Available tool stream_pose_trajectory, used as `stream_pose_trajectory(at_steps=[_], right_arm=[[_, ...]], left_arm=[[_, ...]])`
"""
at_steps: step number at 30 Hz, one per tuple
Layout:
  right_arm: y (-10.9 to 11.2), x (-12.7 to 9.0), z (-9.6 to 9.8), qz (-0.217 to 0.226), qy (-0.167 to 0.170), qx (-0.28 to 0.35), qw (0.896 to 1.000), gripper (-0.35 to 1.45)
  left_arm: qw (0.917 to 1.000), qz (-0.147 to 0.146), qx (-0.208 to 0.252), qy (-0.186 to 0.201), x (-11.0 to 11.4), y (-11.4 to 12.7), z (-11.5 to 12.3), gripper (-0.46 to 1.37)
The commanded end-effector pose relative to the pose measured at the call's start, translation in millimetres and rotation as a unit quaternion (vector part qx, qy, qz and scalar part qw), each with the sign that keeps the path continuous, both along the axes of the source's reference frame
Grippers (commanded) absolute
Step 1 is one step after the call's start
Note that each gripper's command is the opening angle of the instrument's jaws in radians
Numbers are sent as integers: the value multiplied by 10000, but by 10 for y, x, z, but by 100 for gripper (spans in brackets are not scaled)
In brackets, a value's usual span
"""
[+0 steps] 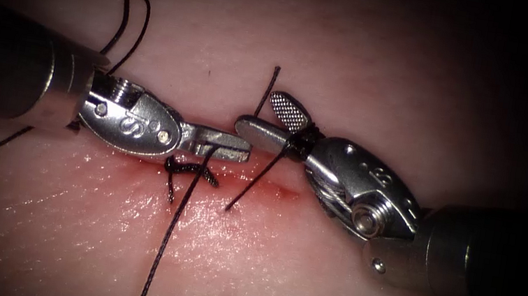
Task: Wound Closure
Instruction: Grab the suture end with the right hand
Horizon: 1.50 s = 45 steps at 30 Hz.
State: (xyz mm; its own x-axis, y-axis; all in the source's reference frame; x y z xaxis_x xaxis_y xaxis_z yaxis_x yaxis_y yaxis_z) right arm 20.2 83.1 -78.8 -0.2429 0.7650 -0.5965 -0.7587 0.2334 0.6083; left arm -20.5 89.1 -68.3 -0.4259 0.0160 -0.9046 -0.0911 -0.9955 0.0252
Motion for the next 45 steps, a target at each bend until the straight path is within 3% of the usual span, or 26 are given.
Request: stream_pose_trajectory(at_steps=[1,27,45], right_arm=[[0,0,0,3,-2,-1,10000,78],[-2,-2,1,55,-80,-15,10000,66],[5,-16,23,198,-228,-55,9995,68]], left_arm=[[10000,32,19,1,-1,0,-1,-35],[10000,-2,-71,51,-10,-6,-3,-35],[10000,-24,-72,65,-14,2,1,-35]])
